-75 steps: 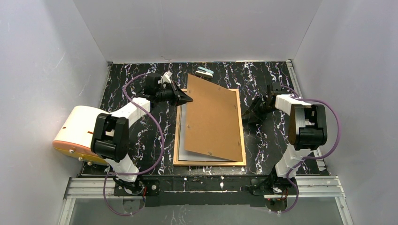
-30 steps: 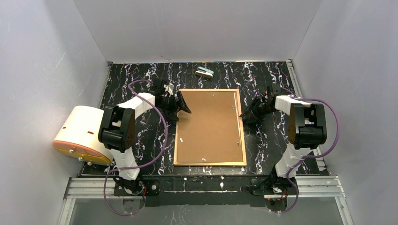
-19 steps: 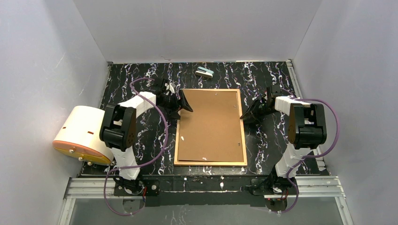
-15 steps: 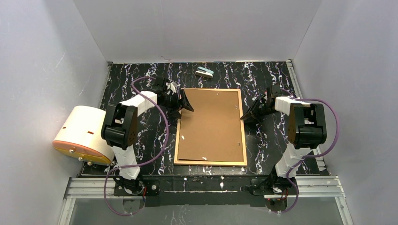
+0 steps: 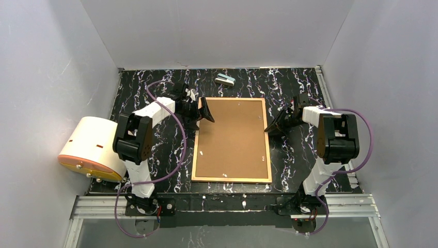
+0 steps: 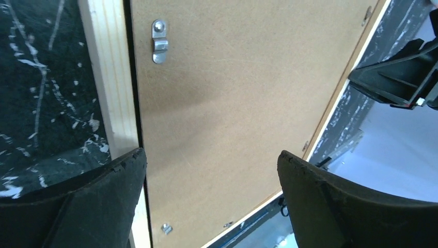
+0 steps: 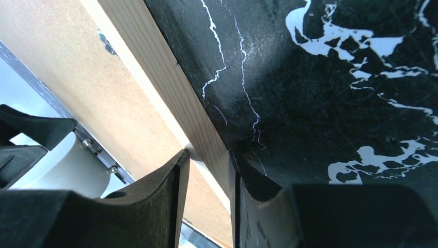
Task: Put the photo into the frame
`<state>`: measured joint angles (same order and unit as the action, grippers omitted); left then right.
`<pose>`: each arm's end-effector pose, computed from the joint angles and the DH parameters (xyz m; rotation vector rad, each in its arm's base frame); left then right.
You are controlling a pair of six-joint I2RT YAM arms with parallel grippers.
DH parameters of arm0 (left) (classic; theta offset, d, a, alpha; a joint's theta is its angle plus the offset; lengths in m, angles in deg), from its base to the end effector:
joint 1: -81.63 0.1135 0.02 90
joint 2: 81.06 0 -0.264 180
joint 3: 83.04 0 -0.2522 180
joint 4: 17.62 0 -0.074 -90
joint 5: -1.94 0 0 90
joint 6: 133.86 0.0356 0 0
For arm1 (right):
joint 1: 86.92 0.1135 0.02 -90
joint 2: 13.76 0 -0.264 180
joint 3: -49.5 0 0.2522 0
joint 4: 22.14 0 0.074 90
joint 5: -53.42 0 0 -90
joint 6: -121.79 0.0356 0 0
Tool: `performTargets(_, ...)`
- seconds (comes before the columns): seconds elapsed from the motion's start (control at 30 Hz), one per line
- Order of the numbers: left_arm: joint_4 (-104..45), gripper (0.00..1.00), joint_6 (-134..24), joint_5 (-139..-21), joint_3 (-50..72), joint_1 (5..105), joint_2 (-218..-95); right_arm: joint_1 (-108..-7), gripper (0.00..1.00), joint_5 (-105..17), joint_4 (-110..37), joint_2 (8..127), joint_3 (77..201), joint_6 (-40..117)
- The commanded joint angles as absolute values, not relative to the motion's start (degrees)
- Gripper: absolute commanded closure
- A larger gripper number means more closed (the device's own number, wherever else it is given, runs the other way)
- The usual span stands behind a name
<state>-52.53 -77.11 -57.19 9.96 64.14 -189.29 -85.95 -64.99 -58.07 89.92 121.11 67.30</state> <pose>0.3721 -0.1364 0.1861 -0.1431 2.6630 -1.0096 0.3353 0.0226 0.1385 0.7028 2.7269 0.8473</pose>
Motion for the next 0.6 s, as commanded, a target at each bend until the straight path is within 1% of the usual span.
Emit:
performTargets(0.0,-62.78,0.03,-73.48,-64.26,4.46,63.87,-184.97,-85.32,0.58,-61.61,-60.35,91.47,121.60,65.63)
performTargets(0.17,-67.40,0.03,-71.70,-68.55,1.75,63.81,-183.30,-85.33,0.54,-59.88,-60.52,90.12,122.35,65.55)
performTargets(0.33,-67.78,0.04,-71.52,-73.82,3.77,63.83,-182.83,-85.13,0.51,-60.17,-60.85,90.35,122.95,63.65)
performTargets(0.57,-63.72,0.11,-72.82,-71.11,9.63,63.79,-184.94,-82.33,0.46,-61.03,-61.78,92.03,123.65,61.41)
